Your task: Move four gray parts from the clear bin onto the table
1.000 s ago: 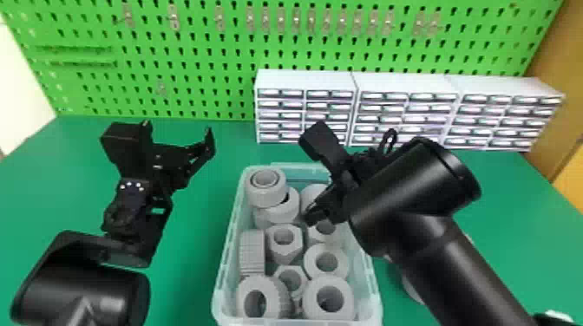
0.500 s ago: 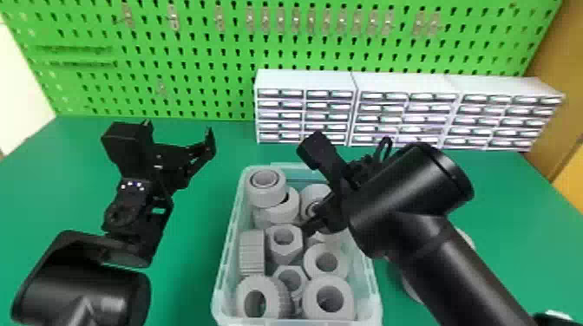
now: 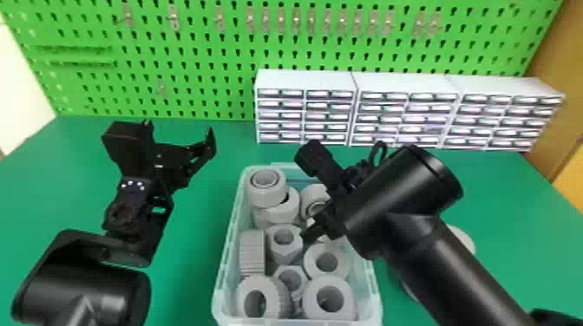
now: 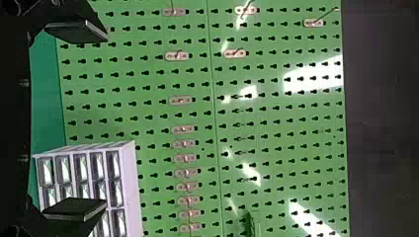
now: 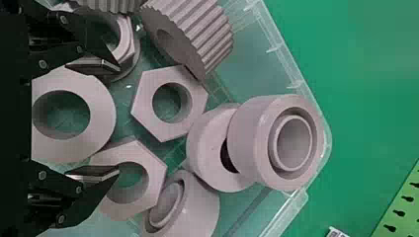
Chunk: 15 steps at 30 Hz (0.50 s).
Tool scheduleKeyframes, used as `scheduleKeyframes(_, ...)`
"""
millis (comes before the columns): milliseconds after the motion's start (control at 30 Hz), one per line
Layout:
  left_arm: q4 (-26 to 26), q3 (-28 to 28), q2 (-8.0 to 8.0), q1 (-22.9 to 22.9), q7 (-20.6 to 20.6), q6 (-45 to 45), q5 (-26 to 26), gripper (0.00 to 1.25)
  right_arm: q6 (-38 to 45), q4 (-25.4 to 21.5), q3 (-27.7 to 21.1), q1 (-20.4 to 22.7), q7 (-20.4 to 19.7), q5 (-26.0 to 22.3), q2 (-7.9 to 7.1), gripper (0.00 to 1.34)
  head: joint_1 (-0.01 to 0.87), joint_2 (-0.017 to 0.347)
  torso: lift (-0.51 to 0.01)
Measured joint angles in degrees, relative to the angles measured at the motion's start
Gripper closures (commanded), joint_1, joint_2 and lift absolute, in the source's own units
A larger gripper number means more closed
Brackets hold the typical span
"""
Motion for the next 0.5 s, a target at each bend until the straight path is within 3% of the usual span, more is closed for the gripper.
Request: scheduleKeyframes(500, 0.1, 0.0, 0.00, 0.0, 0.0, 0.0, 0.0, 0.11, -3.9, 4.3, 0.5, -0.5, 1.0, -1.1, -0.17, 0.53, 0.678, 0.034, -0.050)
